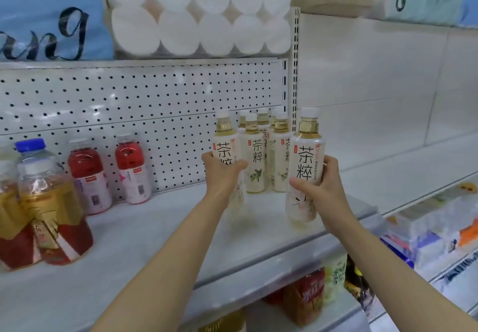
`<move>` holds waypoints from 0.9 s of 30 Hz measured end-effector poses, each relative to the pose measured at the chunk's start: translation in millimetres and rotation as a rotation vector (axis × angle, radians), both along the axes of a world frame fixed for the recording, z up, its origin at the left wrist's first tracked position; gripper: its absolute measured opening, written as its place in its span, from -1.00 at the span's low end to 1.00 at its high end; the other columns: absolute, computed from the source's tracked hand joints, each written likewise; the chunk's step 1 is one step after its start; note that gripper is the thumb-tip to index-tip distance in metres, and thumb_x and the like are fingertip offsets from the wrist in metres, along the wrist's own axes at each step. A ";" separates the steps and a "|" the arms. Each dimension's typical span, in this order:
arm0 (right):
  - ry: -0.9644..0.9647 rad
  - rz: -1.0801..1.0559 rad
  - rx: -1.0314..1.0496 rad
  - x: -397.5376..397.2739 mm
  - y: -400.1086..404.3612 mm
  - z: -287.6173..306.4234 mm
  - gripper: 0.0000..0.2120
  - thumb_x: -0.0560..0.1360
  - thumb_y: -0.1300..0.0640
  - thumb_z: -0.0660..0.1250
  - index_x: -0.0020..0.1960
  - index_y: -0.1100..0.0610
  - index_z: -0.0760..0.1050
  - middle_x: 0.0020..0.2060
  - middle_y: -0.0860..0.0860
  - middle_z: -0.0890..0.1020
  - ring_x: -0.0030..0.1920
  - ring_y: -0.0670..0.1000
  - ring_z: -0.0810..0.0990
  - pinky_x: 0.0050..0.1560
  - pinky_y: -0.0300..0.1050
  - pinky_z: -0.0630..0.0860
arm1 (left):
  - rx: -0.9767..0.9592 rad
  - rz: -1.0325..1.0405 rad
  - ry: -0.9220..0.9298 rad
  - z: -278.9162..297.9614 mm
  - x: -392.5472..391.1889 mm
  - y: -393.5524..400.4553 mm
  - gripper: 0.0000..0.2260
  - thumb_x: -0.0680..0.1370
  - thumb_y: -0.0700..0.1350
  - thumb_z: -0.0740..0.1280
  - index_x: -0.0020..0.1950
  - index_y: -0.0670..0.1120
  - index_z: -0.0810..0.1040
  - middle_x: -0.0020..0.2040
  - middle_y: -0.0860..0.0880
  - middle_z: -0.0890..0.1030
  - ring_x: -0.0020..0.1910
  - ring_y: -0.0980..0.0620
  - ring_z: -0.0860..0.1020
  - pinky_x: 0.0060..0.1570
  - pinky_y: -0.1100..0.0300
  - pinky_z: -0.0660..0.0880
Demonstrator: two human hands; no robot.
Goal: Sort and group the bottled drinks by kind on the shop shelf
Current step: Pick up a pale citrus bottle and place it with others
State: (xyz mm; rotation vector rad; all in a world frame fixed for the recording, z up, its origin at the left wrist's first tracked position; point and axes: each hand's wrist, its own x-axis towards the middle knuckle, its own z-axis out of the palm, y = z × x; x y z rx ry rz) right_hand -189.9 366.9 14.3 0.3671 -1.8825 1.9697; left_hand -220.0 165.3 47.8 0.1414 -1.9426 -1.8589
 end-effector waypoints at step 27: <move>-0.009 0.193 0.212 -113.6 39.5 -11.1 -0.38 0.44 0.26 0.50 0.28 0.10 0.16 0.12 -0.08 0.54 0.13 -0.14 0.57 0.07 -0.09 0.59 | 0.062 0.140 -0.038 -10.2 -30.1 53.3 -0.45 0.44 -0.28 0.50 0.26 -0.12 0.23 0.03 -0.02 0.54 0.04 -0.01 0.56 0.01 -0.01 0.51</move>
